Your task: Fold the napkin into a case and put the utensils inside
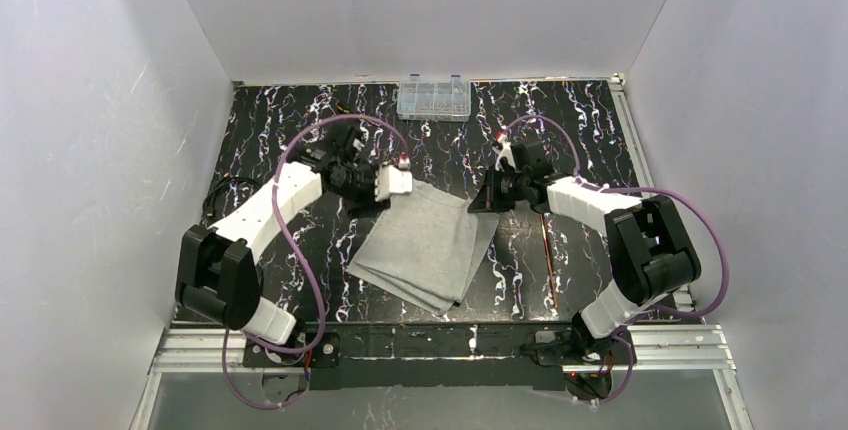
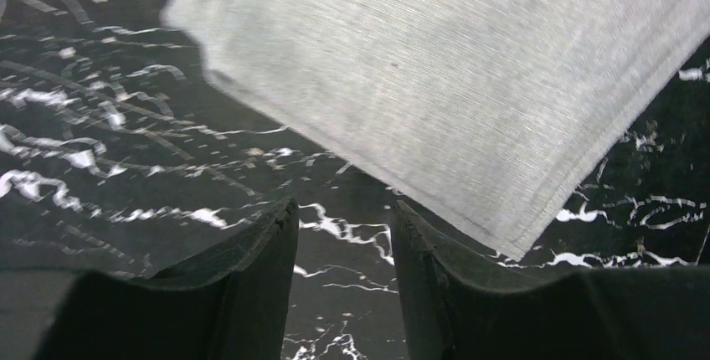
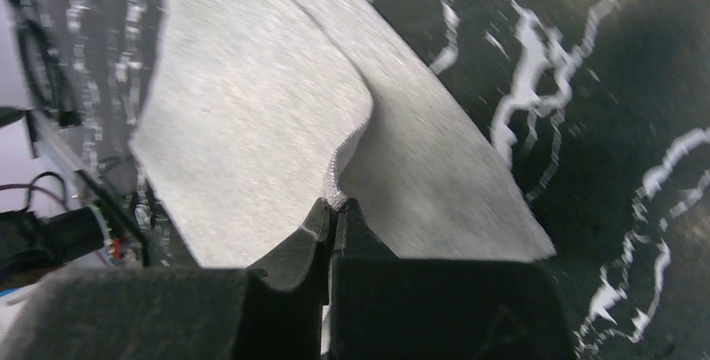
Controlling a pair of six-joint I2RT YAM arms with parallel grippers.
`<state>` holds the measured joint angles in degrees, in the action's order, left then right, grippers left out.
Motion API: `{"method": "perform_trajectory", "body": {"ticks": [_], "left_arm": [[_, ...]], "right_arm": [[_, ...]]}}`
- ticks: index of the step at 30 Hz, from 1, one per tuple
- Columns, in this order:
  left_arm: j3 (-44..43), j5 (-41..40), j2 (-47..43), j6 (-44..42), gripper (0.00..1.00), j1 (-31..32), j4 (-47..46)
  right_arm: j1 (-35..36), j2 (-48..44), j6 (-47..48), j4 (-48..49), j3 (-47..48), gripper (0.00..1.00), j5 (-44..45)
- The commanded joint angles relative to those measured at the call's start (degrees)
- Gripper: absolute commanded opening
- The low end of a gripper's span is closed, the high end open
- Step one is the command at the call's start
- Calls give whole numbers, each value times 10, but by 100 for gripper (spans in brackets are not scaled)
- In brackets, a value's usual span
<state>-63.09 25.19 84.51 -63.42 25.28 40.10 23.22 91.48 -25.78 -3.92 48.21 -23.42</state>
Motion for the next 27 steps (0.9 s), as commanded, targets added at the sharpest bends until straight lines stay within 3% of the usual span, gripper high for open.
{"method": "perform_trajectory", "body": {"ticks": [1, 6, 10, 12, 13, 14, 16, 20, 24, 27], "left_arm": [[-94, 89, 16, 87, 44, -49, 53], [-187, 179, 7, 116, 48, -88, 75], [-266, 231, -28, 195, 67, -96, 37], [-305, 244, -42, 265, 83, -104, 1], [-324, 237, -49, 326, 96, -107, -22], [-332, 210, -54, 374, 98, -108, -44], [-335, 194, -69, 420, 98, -110, -61], [-315, 272, -106, 427, 98, -111, -27], [-276, 409, -143, 391, 98, -111, 0], [-249, 436, -153, 354, 98, -110, -4]], "right_arm": [[4, -26, 1, 3, 99, 1, -77], [56, -21, 60, -117, 364, 1, -125], [72, 41, 108, -250, 681, 1, -188], [73, 29, 81, -191, 705, 1, -238], [75, 24, 77, -172, 710, 1, -268], [76, 19, 75, -162, 710, 1, -290], [81, 10, 74, -154, 702, 1, -329], [114, -13, 141, -228, 686, 1, -347], [134, -19, 200, -322, 685, 1, -337], [162, -15, 254, -395, 708, 1, -308]]}}
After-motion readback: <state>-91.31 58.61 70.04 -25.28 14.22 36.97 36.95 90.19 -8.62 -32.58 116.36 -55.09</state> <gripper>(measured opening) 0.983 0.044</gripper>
